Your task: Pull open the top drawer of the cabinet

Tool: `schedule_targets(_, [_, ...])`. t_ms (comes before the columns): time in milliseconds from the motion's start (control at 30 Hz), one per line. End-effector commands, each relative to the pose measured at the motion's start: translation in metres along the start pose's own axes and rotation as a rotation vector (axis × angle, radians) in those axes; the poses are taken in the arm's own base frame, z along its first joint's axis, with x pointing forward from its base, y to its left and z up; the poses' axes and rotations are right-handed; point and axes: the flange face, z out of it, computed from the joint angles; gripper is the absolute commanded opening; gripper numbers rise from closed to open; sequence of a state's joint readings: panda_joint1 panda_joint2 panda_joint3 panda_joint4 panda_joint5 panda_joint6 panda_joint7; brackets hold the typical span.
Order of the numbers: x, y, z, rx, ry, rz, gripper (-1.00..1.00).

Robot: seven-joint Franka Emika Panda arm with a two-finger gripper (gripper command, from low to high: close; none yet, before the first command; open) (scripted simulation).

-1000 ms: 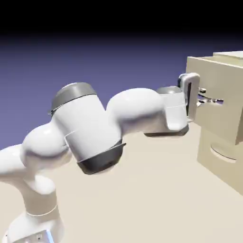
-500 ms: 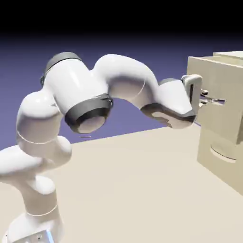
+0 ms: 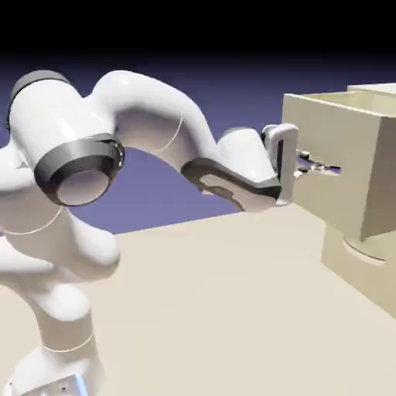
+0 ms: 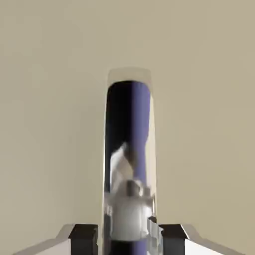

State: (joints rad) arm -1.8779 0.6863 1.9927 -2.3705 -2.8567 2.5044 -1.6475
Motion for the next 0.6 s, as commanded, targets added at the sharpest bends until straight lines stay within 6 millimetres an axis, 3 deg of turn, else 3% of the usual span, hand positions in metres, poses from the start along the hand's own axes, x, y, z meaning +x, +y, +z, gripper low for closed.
schedule_targets(0, [-0.001,-0.003,-0.002,0.006,-0.005,-0.005,-1.0])
schedule_targets(167, [-0.002,-0.007,-0.005,0.015,-0.008,-0.003,-1.0])
schedule_targets(300, [0.005,0.006,0.011,-0.012,0.012,0.0,-1.0])
schedule_targets(400, [0.005,0.004,0.016,-0.006,0.009,-0.001,-1.0])
schedule_targets(567, [0.004,0.004,0.011,-0.008,0.009,-0.001,-1.0])
